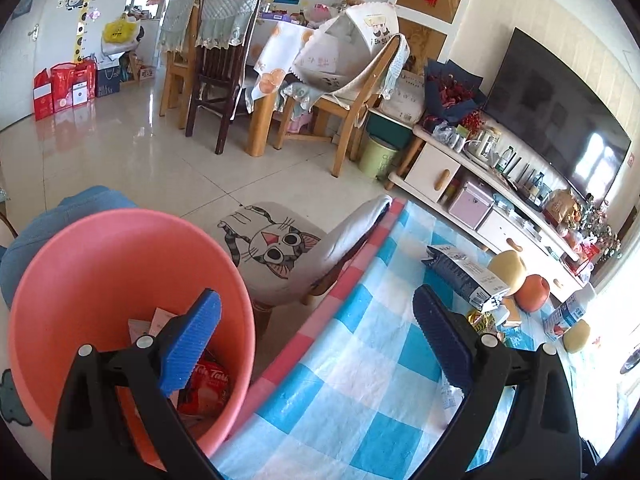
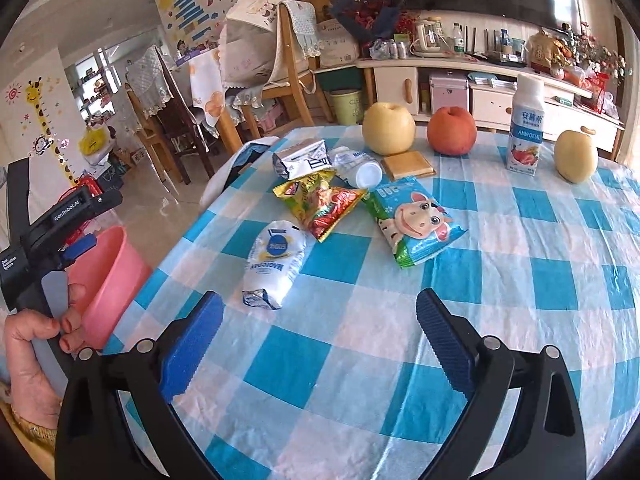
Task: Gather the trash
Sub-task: 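Move both grippers back over the table, then grasp the white milk carton with the left gripper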
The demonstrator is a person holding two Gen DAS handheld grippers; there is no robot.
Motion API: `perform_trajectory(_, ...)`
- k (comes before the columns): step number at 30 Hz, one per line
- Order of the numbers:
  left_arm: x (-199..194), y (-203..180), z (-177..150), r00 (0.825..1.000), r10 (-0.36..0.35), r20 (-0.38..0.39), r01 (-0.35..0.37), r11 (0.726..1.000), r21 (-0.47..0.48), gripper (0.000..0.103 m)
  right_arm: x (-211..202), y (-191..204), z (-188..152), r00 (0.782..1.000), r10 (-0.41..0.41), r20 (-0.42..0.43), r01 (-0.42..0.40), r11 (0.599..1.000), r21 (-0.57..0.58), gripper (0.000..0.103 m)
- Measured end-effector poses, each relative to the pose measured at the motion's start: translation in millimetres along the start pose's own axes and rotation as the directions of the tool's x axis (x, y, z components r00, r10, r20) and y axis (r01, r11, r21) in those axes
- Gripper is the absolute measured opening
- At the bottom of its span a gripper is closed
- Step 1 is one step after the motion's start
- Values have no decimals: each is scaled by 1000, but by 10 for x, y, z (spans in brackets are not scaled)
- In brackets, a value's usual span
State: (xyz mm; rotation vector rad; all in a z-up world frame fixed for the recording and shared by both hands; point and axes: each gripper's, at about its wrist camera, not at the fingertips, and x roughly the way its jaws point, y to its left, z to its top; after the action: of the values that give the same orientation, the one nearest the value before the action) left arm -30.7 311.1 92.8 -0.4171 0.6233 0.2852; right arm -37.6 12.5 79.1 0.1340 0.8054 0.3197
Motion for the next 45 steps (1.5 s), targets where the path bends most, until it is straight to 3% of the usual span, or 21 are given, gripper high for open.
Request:
perform_trajectory(9, 204, -340, -182, 994, -71, -86, 71, 997, 1, 97, 6, -360, 118, 999, -37, 2, 37, 999, 5, 96)
perform_trajectory(15, 424, -752, -211, 977, -132, -168, 126, 991, -45, 97, -14, -632, 198, 1000, -24, 5, 24, 998, 56, 96)
perform_trajectory(19, 668, -1082, -125, 966, -140, -218, 126, 989, -77, 97, -2, -800, 212, 1000, 7, -11, -6, 994, 112, 96)
perform_trajectory(23, 1047, -1527, 71, 957, -69, -282, 64, 998, -26, 97, -21, -930, 212, 999, 38, -13, -35, 987, 155, 96)
perform_trajectory(27, 1471, -1873, 190, 926, -13, -377, 17, 1000, 8, 97, -81, -1009, 230, 998, 58, 9, -59, 983, 176, 96)
perform_trajectory(31, 1807, -2162, 247, 898, 90, -430, -44, 992, 116, 97, -123, -1073, 242, 996, 81, 22, -84, 977, 198, 96)
perform_trajectory(35, 2020, -2251, 234, 873, 168, -458, -107, 982, 157, 96, -143, -1099, 237, 995, 92, 22, -95, 975, 199, 96)
perform_trajectory(36, 2047, -2264, 217, 868, 171, -465, -102, 980, 170, 93, -146, -1106, 236, 995, 96, 20, -98, 975, 200, 96)
perform_trajectory(38, 2073, -2277, 162, 861, 170, -480, -92, 979, 182, 67, -166, -1133, 239, 994, 106, 24, -109, 972, 210, 96)
perform_trajectory(45, 1870, -2250, -48, 881, 90, -465, -1, 982, 190, 65, -283, -1292, 273, 992, 106, 63, -119, 959, 257, 96)
